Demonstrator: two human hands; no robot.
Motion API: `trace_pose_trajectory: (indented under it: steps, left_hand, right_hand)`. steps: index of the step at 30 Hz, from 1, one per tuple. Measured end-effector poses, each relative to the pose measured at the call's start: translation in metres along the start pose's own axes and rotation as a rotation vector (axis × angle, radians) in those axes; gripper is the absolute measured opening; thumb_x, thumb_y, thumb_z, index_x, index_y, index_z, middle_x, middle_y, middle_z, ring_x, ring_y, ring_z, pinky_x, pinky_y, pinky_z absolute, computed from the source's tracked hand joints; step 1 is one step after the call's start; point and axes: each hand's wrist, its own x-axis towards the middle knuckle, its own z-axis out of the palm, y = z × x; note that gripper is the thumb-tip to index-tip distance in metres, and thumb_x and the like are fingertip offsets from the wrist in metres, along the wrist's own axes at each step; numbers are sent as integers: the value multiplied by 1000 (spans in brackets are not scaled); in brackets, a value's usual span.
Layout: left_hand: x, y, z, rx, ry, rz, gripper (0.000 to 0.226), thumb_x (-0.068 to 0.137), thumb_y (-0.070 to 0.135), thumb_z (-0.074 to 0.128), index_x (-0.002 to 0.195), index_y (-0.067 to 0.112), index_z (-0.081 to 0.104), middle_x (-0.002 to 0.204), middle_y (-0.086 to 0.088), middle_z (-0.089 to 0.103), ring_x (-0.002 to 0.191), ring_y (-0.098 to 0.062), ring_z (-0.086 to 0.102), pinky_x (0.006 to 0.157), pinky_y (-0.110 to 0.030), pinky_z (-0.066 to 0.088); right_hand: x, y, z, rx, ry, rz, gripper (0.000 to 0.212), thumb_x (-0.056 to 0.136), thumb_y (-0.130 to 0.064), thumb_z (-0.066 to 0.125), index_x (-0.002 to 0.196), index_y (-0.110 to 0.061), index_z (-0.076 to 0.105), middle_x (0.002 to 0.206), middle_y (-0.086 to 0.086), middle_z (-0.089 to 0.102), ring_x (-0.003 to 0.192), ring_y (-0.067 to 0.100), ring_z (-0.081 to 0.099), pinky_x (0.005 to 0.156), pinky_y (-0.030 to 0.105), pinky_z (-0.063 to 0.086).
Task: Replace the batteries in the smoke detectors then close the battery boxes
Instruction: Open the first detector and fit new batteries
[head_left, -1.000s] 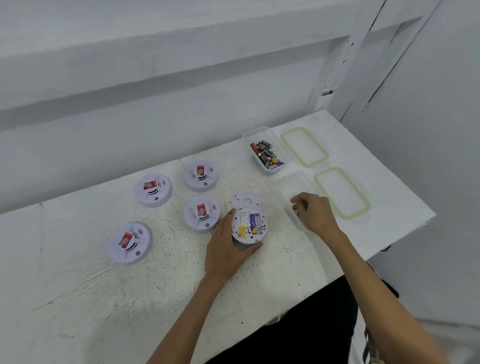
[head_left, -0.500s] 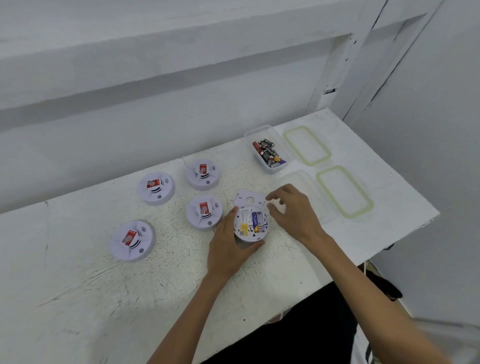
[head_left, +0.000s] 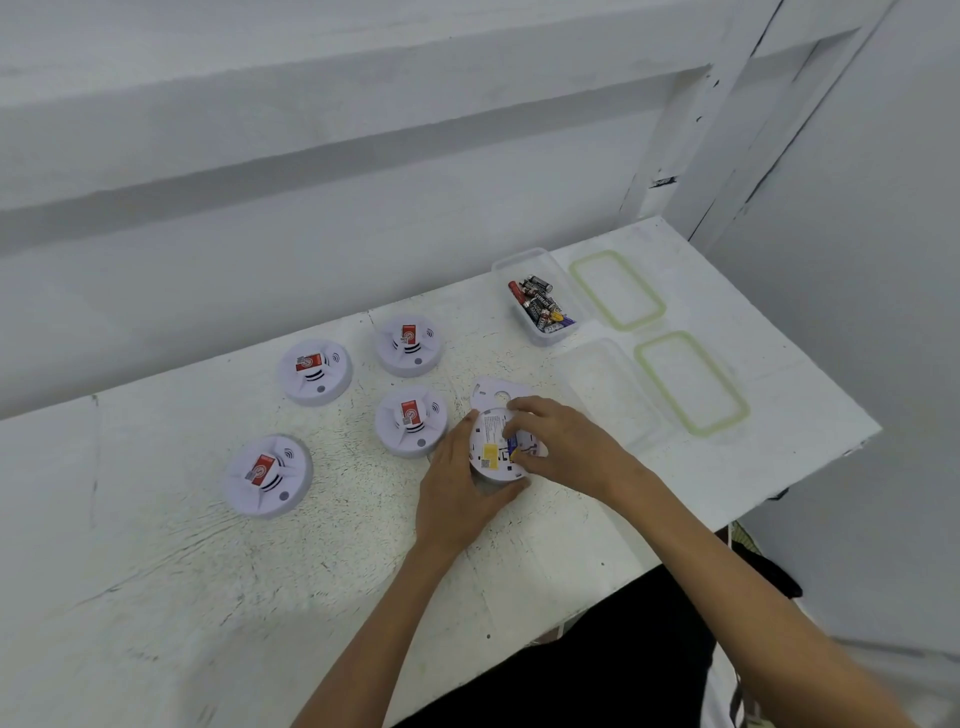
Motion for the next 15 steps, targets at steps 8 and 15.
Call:
trace_pose_trajectory:
  steps: [8,15]
  left_hand:
    - [1,-2,1,-12,19,36,107,69,74,73,155,22,36,152,4,49,136,-7,46,107,-30,46]
    - [0,-5,3,-20,14,60,109,70,80,70,155,22,35,152,5,48,138,-11,46,110,-34,46]
  right_hand:
    - [-1,6,9,-166,15,-154,21,85,-26,66,104,-17,66,137,9,59,120,31,57,79,44,57]
    - [1,3,-3,-197,-64,-132,29,89,-29,63,117,-18,62,146,5,49,129,25,48,89,39,53]
